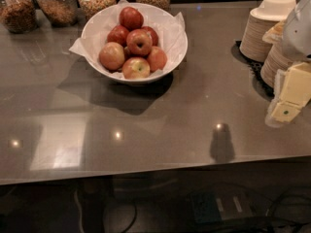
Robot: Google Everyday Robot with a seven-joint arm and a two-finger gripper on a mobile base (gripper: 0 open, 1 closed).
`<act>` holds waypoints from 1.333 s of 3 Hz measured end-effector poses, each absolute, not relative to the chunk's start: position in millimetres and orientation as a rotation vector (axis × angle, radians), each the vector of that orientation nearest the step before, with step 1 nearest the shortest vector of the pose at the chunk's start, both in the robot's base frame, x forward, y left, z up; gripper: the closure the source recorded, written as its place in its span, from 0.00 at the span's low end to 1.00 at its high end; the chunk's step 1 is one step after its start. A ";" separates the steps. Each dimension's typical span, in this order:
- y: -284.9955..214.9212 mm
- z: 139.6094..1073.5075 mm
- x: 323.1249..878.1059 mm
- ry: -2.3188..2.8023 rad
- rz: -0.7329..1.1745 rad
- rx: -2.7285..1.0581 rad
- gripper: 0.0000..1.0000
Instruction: Pick apple from white bowl
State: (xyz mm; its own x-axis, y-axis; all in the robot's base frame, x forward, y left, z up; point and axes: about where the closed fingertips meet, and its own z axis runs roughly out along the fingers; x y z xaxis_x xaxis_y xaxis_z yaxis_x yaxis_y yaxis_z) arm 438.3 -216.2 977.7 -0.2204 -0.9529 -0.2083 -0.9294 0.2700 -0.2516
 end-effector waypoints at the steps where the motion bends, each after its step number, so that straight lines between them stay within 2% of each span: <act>1: -216.2 977.7 438.4 2.227 -0.104 -1.721 0.00; 4: -141.2 1002.4 524.4 1.946 0.126 -1.433 0.00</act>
Offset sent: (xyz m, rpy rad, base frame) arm 0.0644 0.0641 0.0191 0.3438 -0.1785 0.0647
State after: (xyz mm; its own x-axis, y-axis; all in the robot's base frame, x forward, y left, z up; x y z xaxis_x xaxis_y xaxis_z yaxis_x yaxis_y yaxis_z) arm 524.4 -141.2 1002.4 -0.1366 -0.7990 -0.5856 -0.8681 0.3814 -0.3179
